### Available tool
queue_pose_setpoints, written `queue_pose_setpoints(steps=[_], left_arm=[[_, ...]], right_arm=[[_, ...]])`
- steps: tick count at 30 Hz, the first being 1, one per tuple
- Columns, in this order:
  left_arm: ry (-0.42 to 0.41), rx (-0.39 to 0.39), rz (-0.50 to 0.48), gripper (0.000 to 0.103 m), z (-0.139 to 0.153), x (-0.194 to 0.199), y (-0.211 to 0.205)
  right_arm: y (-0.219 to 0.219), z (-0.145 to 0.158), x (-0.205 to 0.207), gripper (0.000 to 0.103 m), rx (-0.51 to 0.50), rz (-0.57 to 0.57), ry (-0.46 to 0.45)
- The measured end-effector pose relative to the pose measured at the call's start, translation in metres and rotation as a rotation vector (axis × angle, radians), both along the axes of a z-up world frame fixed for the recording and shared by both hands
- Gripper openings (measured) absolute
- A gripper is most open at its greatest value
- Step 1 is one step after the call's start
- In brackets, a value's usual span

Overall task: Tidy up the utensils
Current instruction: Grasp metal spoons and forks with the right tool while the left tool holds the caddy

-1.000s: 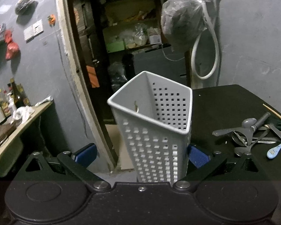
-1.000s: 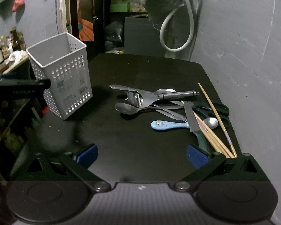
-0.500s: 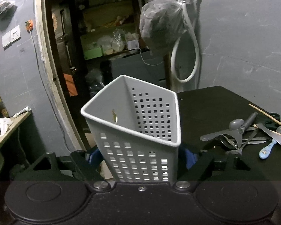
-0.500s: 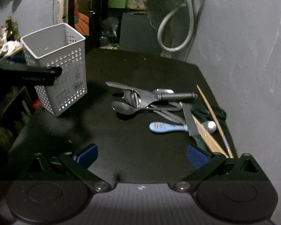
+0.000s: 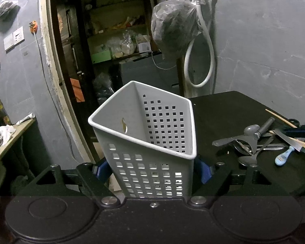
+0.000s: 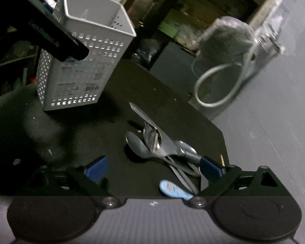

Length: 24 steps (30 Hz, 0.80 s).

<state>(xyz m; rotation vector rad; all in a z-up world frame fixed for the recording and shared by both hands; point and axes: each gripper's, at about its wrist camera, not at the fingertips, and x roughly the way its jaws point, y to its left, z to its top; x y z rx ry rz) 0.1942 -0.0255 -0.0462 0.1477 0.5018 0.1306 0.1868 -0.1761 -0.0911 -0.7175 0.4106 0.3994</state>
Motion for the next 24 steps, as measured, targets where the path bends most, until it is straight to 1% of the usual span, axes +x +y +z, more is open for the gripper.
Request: queue_pose_setpoints(steps=[4,10,12,16,18,20,22,24], left_arm=[[0.005,-0.007,-0.003,0.083,0.001,-0.011,-0.001],[0.019,-0.011,-0.010,0.083,0.002,-0.027,-0.006],[0.020,-0.009,-0.010,0.083,0.002,-0.031,-0.008],[0.025,-0.015,-0.007,0.083,0.002,-0.036,-0.011],[0.026,-0.012,-0.008,0.083,0.002,-0.037,-0.012],[0.027,-0.010,-0.007,0.083,0.002,-0.038,-0.013],[0.029,-0.010,-0.007,0.083,0.003,-0.037,-0.012],[0.029,-0.010,-0.006,0.083,0.004,-0.036,-0.012]], right_arm=[[0.006,-0.007,0.011,0.094,0.004,0.033,-0.002],[0.011,-0.019,0.022,0.087,-0.015,0.067,-0.008],[0.013,-0.024,0.027,0.082,-0.031,0.086,-0.007],[0.016,-0.029,0.035,0.074,-0.043,0.104,-0.035],[0.017,-0.031,0.041,0.063,-0.046,0.094,-0.037],[0.016,-0.034,0.046,0.057,-0.043,0.081,-0.042],[0.016,-0.037,0.049,0.048,-0.040,0.084,-0.043],[0.017,-0.039,0.051,0.030,-0.046,0.092,-0.037]])
